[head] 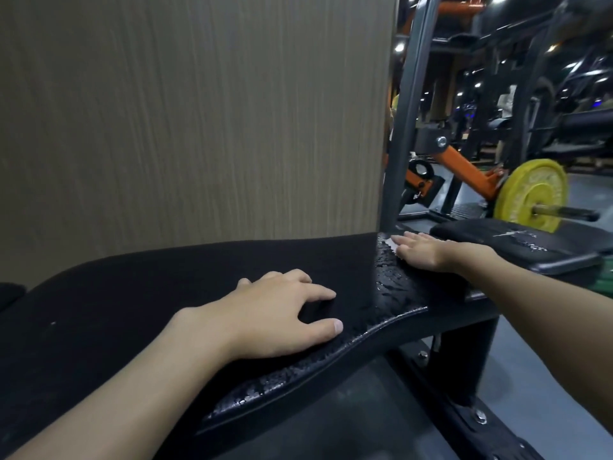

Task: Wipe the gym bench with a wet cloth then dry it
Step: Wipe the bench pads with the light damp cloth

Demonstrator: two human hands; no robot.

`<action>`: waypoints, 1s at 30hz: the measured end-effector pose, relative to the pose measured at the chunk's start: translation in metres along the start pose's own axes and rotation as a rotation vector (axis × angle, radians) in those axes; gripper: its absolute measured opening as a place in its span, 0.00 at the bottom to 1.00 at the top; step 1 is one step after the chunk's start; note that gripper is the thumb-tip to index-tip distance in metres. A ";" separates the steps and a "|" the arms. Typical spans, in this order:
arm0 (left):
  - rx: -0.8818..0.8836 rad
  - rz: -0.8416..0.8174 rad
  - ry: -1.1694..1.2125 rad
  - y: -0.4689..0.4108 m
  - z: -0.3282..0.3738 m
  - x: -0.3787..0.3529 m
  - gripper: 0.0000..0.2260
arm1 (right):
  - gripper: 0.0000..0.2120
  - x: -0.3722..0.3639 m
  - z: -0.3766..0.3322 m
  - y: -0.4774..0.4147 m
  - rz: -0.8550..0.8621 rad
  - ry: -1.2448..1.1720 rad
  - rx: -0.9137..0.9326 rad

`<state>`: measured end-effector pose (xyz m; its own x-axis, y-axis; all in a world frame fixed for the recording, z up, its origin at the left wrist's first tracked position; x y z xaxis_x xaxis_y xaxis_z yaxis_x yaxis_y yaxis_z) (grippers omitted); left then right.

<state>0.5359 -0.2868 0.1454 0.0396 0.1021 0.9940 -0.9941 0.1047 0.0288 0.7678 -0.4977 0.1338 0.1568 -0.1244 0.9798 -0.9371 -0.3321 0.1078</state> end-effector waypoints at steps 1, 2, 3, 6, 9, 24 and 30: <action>0.003 -0.002 -0.001 0.000 0.000 0.000 0.27 | 0.27 0.001 0.007 0.001 0.003 -0.010 -0.023; 0.004 -0.003 -0.002 0.000 0.000 0.000 0.27 | 0.28 0.000 0.014 0.000 0.006 -0.021 -0.038; 0.005 -0.003 -0.002 0.000 0.000 0.001 0.27 | 0.32 -0.001 0.019 -0.001 0.011 -0.028 -0.049; 0.005 -0.002 -0.004 0.000 0.000 0.000 0.27 | 0.29 -0.001 0.022 0.012 0.016 -0.037 -0.050; -0.005 -0.007 -0.001 0.003 -0.002 -0.002 0.28 | 0.27 0.000 0.026 0.030 0.071 -0.036 -0.050; -0.033 0.040 0.004 0.070 -0.076 0.006 0.27 | 0.27 -0.031 -0.091 0.061 0.028 0.029 -0.003; 0.040 0.076 -0.016 0.119 -0.125 0.008 0.26 | 0.27 -0.049 -0.186 0.079 -0.001 0.051 0.085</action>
<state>0.4308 -0.1496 0.1438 -0.0375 0.0923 0.9950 -0.9974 0.0578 -0.0429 0.6279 -0.3435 0.1256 0.1393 -0.0767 0.9873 -0.9065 -0.4111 0.0960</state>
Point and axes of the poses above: each hand's wrist, its own y-axis away from the middle knuckle, its own x-axis out of the back of the hand, z = x × y, the point moved 3 cm from there along -y, towards the middle knuckle, and after that the axes turned 3 degrees about -y, right-handed, at the moved point
